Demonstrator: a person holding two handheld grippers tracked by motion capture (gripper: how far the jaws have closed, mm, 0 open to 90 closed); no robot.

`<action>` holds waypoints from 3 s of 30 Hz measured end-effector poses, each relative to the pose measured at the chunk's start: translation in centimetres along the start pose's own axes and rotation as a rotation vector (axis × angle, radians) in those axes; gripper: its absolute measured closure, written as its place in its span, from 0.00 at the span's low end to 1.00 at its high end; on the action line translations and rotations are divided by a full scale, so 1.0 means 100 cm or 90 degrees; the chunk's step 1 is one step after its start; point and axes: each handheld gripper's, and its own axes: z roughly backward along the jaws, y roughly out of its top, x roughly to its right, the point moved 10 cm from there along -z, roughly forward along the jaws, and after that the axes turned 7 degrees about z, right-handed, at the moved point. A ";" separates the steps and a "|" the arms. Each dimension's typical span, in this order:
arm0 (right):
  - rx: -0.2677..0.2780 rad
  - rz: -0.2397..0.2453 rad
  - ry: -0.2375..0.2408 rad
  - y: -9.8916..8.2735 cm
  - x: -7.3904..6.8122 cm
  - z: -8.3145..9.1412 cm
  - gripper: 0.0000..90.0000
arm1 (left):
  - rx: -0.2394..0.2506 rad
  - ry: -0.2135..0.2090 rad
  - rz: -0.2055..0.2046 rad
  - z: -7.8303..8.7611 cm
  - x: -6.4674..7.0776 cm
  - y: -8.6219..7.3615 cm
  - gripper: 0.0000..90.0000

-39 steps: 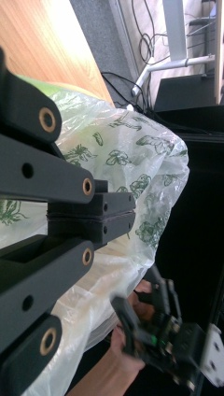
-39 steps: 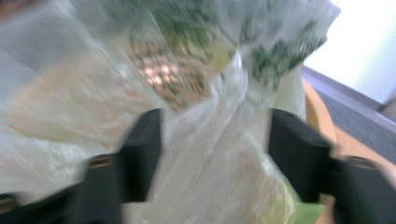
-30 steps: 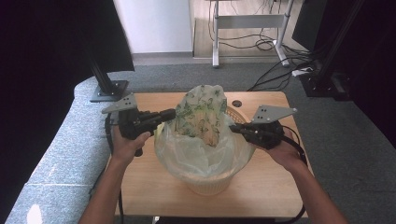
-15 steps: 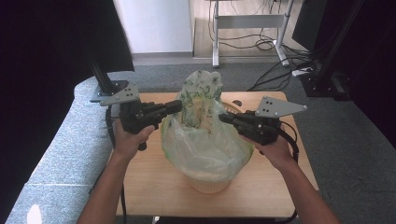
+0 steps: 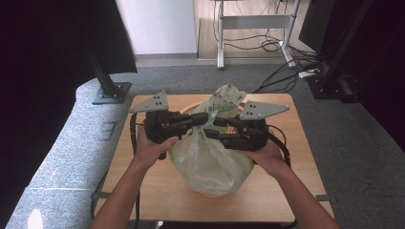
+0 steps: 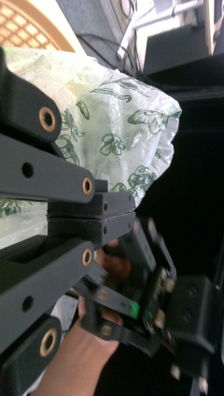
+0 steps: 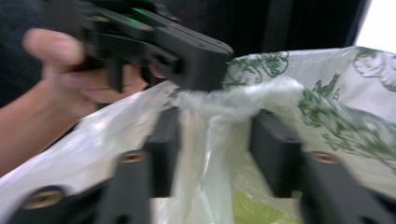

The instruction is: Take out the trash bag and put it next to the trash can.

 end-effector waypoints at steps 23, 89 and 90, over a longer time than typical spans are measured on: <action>0.037 0.041 -0.072 0.042 0.006 0.027 0.98 | 0.083 0.097 -0.002 0.072 -0.044 -0.003 0.41; 0.032 0.096 -0.016 -0.032 0.036 0.057 0.22 | 0.074 -0.086 -0.009 0.023 0.008 0.026 1.00; 0.032 0.096 -0.016 -0.032 0.036 0.057 0.22 | 0.074 -0.086 -0.009 0.023 0.008 0.026 1.00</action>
